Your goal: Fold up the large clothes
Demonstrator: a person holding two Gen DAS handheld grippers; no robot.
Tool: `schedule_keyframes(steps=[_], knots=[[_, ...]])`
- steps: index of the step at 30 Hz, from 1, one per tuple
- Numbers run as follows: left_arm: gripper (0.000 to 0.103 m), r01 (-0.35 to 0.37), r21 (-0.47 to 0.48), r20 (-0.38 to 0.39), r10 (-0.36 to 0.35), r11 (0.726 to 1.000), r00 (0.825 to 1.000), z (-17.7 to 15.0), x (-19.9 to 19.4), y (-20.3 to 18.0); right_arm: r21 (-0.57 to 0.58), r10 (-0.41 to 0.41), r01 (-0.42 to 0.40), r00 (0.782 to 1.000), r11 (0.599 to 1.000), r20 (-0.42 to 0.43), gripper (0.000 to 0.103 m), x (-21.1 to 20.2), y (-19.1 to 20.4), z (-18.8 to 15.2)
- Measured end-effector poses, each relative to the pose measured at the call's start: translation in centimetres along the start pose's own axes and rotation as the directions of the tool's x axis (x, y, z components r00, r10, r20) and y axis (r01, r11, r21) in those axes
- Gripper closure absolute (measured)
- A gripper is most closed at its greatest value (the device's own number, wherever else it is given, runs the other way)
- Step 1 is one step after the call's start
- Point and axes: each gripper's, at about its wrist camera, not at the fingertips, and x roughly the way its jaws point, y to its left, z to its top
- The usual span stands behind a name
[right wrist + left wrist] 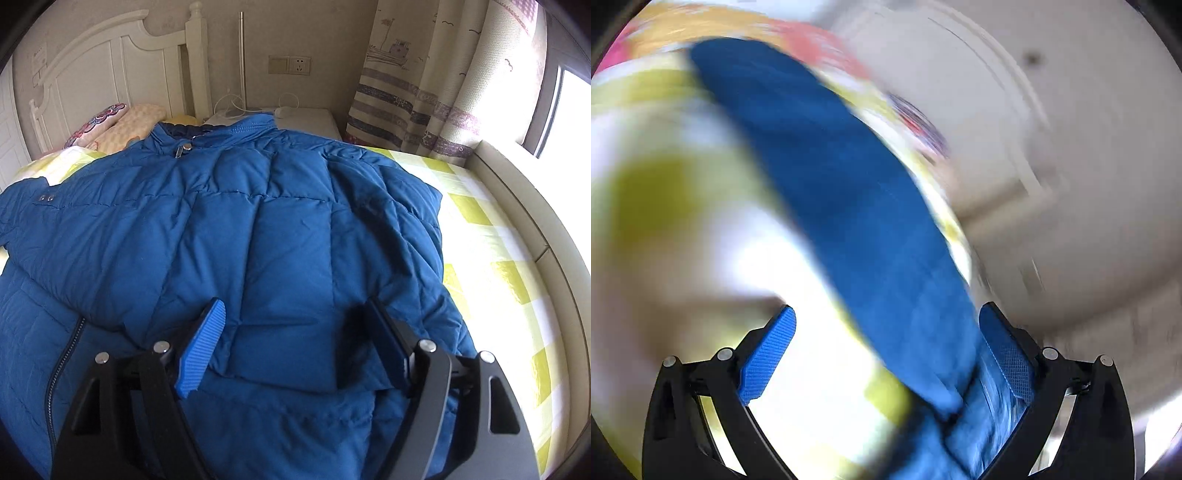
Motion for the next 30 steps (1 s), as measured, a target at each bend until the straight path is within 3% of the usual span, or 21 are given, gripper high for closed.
schedule_keyframes(steps=[4,5,7,8,9,10,13,16,18,20,22,23,26,28,30], knots=[[0.009,-0.006,-0.079,0.069,0.012,0.997,0.998,6.1,-0.8,3.9,0.003,0.007,-0.007,1.000,1.000,-0.001,0.025,0.0,-0.1,0.1],[0.014,-0.012,-0.083,0.077,0.018,0.996,0.997,7.4,-0.6,4.4,0.004,0.009,-0.009,1.000,1.000,-0.001,0.025,0.0,-0.1,0.1],[0.046,-0.040,-0.085,0.072,0.046,0.996,0.996,9.6,0.1,5.1,0.004,0.010,-0.010,1.000,1.000,0.000,0.025,0.0,0.0,0.1],[0.056,-0.035,-0.086,0.061,0.040,0.996,0.997,10.4,0.5,5.4,0.005,0.012,-0.012,1.000,1.000,0.002,0.025,-0.1,0.0,0.1],[0.075,-0.028,-0.090,0.051,0.033,0.996,0.998,10.8,0.9,5.4,0.006,0.014,-0.014,1.000,1.000,0.003,0.025,0.0,-0.1,0.1],[0.084,-0.019,-0.091,0.053,0.024,0.996,0.998,11.0,0.9,5.3,0.009,0.017,-0.017,1.000,1.000,0.004,0.025,-0.1,-0.1,0.1],[0.093,0.049,0.019,0.150,-0.051,0.999,0.987,9.7,-1.8,1.9,0.021,0.032,-0.032,0.999,0.999,0.010,0.025,-0.1,-0.4,0.0],[0.097,0.151,0.211,0.189,-0.191,0.966,0.963,5.9,-4.6,-4.3,0.035,0.048,-0.049,0.999,0.998,0.015,0.025,-0.2,-0.7,0.0],[0.097,0.231,0.333,0.137,-0.289,0.914,0.947,2.4,-5.5,-9.3,0.037,0.049,-0.050,0.999,0.998,0.019,0.025,-0.3,-0.7,0.0],[0.097,0.345,0.459,0.001,-0.389,0.819,0.921,-2.7,-5.0,-15.0,0.047,0.052,-0.054,0.998,0.997,0.032,0.025,-0.5,-0.9,0.0],[0.097,0.412,0.532,-0.116,-0.418,0.740,0.901,-7.5,-3.9,-18.8,0.066,0.064,-0.067,0.997,0.996,0.045,0.025,-0.7,-1.3,-0.1],[0.097,0.437,0.574,-0.179,-0.415,0.692,0.892,-10.7,-3.0,-20.8,0.082,0.077,-0.081,0.996,0.993,0.050,0.025,-0.8,-1.6,-0.1],[0.096,0.506,0.631,-0.355,-0.362,0.588,0.862,-19.1,0.1,-24.3,0.116,0.102,-0.108,0.993,0.987,0.059,0.025,-0.9,-2.3,-0.1],[0.096,0.521,0.654,-0.435,-0.292,0.548,0.852,-24.3,2.3,-25.1,0.129,0.110,-0.117,0.992,0.985,0.064,0.025,-1.0,-2.5,-0.2],[0.093,0.533,0.678,-0.531,-0.165,0.507,0.831,-29.3,5.1,-25.2,0.140,0.120,-0.128,0.990,0.982,0.070,0.025,-1.0,-2.7,-0.2]])
